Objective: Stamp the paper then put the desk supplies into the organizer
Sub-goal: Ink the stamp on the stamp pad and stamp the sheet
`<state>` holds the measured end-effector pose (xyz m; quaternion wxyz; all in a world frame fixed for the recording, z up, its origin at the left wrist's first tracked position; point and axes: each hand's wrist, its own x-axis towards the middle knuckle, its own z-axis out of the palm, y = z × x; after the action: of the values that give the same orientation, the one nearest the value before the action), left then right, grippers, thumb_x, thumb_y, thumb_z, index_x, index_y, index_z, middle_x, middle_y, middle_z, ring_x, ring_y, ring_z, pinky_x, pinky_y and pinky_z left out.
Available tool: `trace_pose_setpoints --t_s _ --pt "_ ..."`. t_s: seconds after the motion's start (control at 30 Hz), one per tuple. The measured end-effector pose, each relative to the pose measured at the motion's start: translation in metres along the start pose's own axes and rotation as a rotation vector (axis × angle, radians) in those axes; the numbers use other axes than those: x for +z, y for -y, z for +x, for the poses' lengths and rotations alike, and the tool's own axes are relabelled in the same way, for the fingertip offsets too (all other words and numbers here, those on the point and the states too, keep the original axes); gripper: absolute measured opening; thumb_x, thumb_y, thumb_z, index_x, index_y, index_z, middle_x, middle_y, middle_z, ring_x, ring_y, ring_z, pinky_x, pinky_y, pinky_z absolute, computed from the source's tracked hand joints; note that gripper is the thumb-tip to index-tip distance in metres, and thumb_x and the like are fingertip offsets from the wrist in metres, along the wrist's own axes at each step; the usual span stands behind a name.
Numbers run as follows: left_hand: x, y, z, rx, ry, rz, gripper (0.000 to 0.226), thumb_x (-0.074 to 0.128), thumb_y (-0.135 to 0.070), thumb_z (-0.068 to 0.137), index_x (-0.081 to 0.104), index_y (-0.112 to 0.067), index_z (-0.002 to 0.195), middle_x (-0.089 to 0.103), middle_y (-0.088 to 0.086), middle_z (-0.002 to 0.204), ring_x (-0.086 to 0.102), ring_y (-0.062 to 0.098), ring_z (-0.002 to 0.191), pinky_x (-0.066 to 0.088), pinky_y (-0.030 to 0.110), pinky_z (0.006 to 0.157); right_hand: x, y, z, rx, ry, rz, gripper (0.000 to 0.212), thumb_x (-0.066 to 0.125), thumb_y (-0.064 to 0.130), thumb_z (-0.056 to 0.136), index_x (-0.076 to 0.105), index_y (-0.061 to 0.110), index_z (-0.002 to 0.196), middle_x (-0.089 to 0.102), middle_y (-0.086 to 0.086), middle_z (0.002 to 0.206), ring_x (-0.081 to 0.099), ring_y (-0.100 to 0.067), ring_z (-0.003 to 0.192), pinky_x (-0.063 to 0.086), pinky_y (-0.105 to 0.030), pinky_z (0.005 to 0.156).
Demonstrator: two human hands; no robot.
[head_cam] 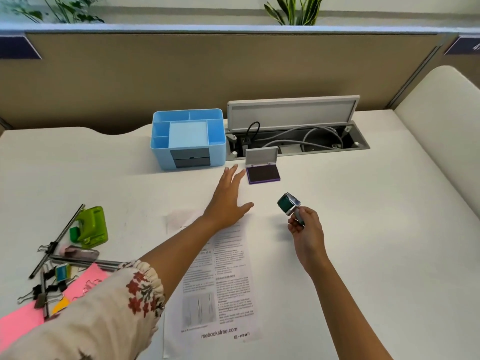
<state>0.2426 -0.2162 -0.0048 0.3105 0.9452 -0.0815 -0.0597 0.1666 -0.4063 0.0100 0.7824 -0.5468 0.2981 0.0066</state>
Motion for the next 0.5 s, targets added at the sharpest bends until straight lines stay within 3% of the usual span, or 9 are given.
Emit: trace_pose_setpoints --t_s 0.1,0.27,0.43,0.5 --pt "-0.004 -0.003 0.031 0.005 -0.014 0.043 0.102 0.075 -0.043 0.078 0.008 -0.027 0.153 -0.005 -0.006 0.162 0.000 0.020 0.150 0.019 0.038 0.117 0.006 -0.001 0.012 0.000 0.011 0.003 0.010 0.045 0.012 0.100 0.054 0.014 0.100 0.055 -0.003 0.086 0.052 -0.013 0.074 0.046 -0.025 0.072" --pt "-0.009 -0.005 0.076 0.016 0.063 0.067 0.121 0.085 -0.038 0.068 -0.001 -0.026 0.153 -0.008 -0.003 0.161 -0.006 0.023 0.149 0.019 0.043 0.117 0.010 -0.006 0.027 0.032 0.039 -0.012 0.010 0.046 0.012 0.100 0.055 0.015 0.098 0.057 -0.004 0.086 0.054 -0.013 0.072 0.046 -0.024 0.068" --pt "-0.004 -0.006 0.098 0.058 0.124 0.102 0.124 0.087 -0.033 0.067 -0.003 -0.023 0.153 -0.002 0.001 0.161 -0.007 0.024 0.149 0.018 0.043 0.117 0.009 -0.006 0.036 0.026 0.054 -0.038 0.012 0.045 0.012 0.101 0.055 0.016 0.098 0.058 -0.005 0.089 0.053 -0.013 0.072 0.045 -0.026 0.069" --pt "0.002 -0.004 0.097 0.076 0.117 0.123 0.120 0.085 -0.034 0.069 0.000 -0.022 0.153 0.006 0.003 0.160 0.002 0.025 0.149 0.022 0.043 0.117 0.008 -0.007 0.037 0.027 0.059 -0.055 0.011 0.045 0.012 0.101 0.055 0.015 0.099 0.058 -0.004 0.088 0.053 -0.014 0.073 0.045 -0.027 0.070"
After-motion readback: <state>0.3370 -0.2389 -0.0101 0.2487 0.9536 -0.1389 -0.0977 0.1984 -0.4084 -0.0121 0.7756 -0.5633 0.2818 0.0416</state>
